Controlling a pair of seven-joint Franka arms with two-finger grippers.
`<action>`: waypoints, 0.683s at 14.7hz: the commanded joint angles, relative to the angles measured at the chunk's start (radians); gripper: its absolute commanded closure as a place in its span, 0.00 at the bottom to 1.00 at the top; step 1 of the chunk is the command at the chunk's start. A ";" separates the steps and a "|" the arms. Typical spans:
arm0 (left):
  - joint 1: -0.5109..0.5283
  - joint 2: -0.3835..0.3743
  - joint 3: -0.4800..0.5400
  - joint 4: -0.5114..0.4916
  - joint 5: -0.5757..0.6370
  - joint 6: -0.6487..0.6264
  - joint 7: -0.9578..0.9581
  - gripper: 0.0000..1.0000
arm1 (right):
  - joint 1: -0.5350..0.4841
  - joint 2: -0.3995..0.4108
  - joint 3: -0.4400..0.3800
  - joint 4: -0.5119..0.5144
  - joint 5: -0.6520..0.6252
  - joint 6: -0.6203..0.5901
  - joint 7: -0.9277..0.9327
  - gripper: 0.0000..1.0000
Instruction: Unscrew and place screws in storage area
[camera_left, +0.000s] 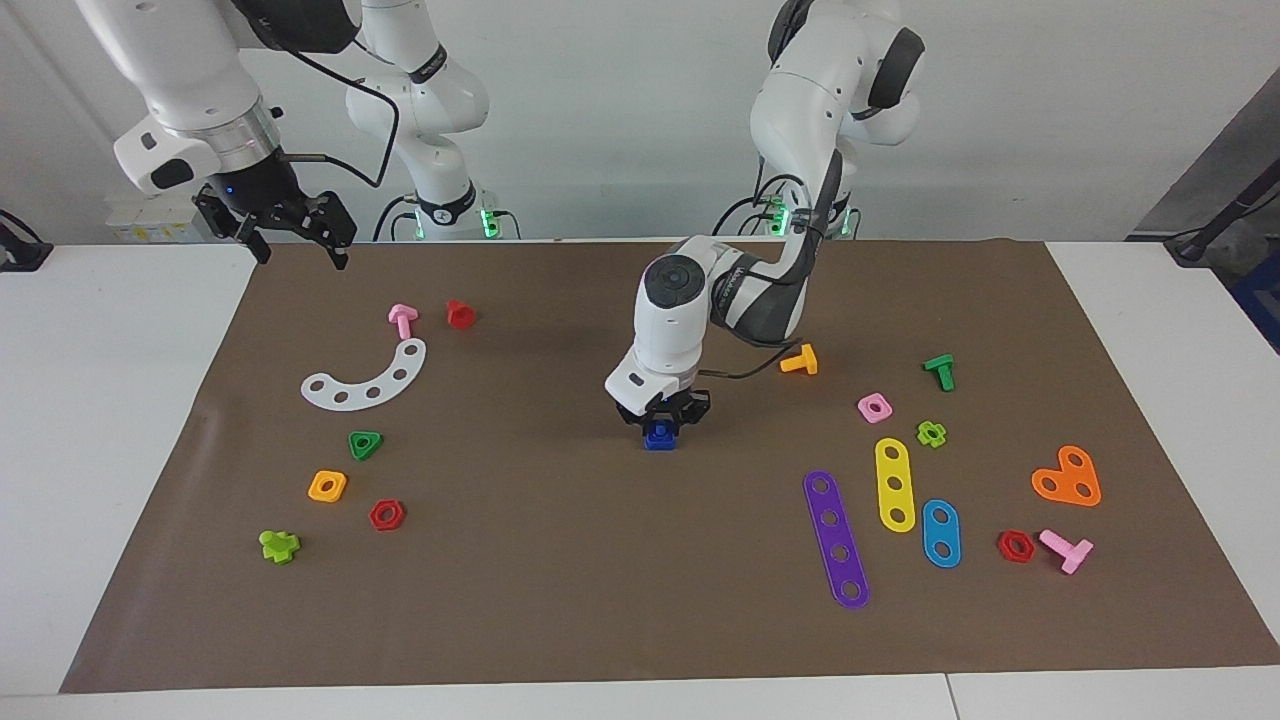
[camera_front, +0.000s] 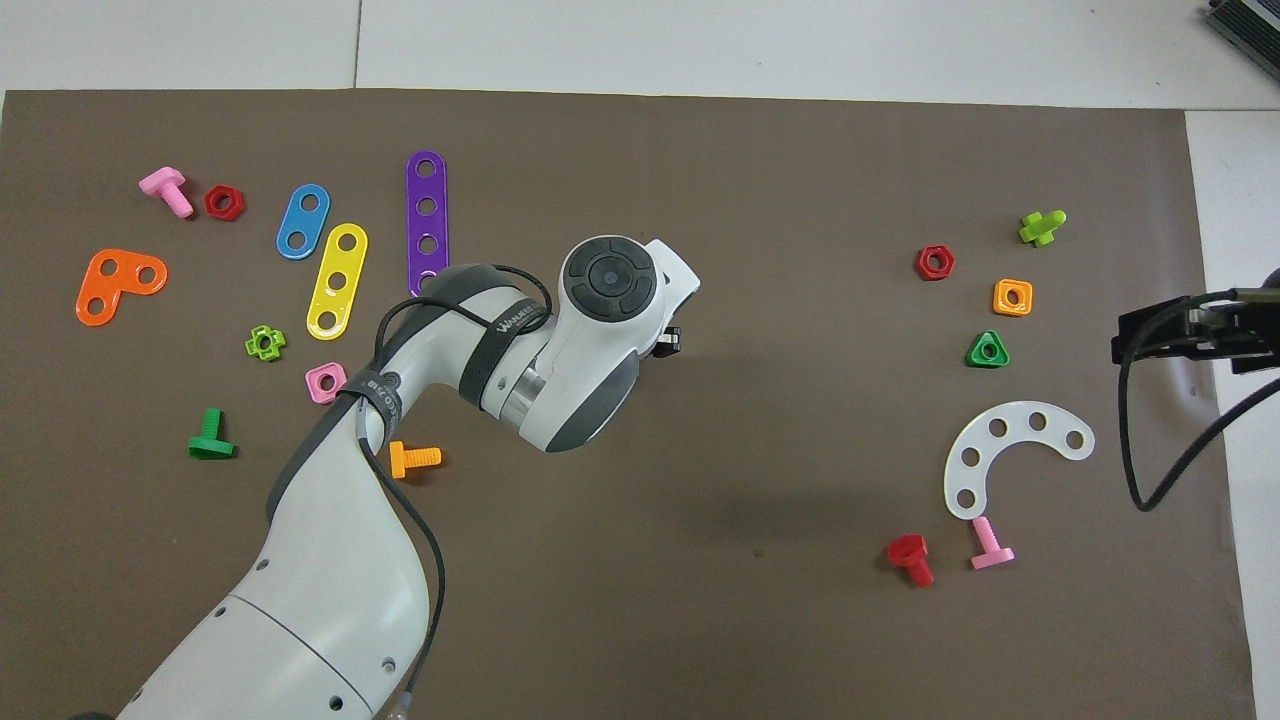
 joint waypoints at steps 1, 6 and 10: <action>0.004 -0.012 0.000 0.009 -0.020 -0.042 0.017 0.60 | -0.010 -0.016 0.007 -0.009 0.008 -0.011 -0.023 0.00; 0.006 -0.012 -0.001 0.043 -0.032 -0.086 0.020 0.60 | -0.010 -0.016 0.007 -0.009 0.008 -0.011 -0.023 0.00; 0.004 -0.014 -0.001 0.086 -0.055 -0.147 0.017 0.60 | -0.010 -0.016 0.007 -0.009 0.008 -0.011 -0.023 0.00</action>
